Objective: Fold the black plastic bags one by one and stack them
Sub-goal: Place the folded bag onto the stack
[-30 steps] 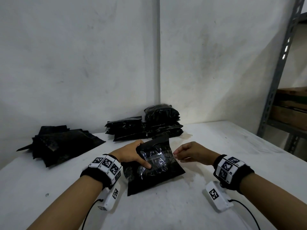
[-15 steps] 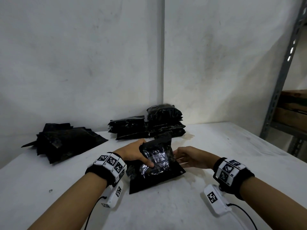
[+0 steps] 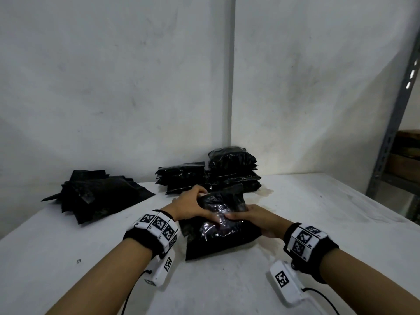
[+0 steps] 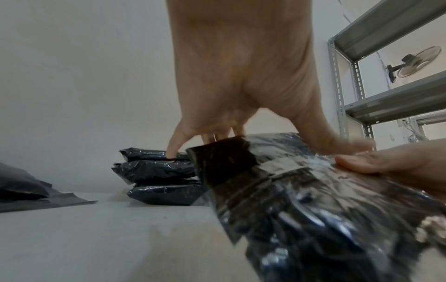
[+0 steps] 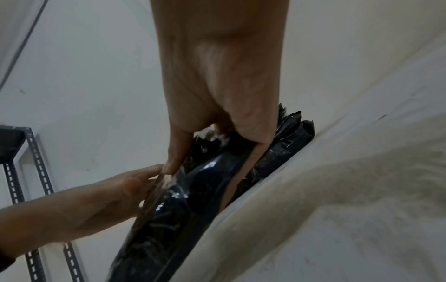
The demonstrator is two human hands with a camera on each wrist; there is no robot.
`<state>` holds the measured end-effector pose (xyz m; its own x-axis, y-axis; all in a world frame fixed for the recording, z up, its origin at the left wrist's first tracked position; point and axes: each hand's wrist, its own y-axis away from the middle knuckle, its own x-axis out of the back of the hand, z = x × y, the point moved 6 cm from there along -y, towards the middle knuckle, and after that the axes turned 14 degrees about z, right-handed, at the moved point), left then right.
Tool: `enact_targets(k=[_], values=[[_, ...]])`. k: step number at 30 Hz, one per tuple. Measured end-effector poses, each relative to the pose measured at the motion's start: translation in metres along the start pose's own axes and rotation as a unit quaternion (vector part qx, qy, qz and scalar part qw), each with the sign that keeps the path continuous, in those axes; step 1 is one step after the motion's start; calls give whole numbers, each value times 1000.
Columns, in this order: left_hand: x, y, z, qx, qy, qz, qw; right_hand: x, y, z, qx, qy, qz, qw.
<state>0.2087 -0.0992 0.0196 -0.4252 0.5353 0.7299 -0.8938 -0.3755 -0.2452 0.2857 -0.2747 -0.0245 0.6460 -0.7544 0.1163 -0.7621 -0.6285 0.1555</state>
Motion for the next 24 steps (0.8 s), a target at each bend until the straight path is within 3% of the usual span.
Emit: enact_targets(k=[2,4,6,9,11,17,24], values=[[20,-4,-2,-2,22,140,990,8,-2,-5,19,-24,30,999],[38,-4,-14,21,100,276,956,17,-4,-7,26,-66,59,996],[49,1,-23,61,157,351,921,25,-6,-9,27,-108,80,991],[47,9,-32,115,235,355,898,31,-11,-9,28,-128,97,987],[45,14,-34,103,247,368,890,32,-12,-8,28,-126,107,986],[26,20,-19,8,198,356,913,30,-15,-7,38,-146,107,983],[0,15,-19,83,242,288,923,22,-9,-14,47,-151,96,983]])
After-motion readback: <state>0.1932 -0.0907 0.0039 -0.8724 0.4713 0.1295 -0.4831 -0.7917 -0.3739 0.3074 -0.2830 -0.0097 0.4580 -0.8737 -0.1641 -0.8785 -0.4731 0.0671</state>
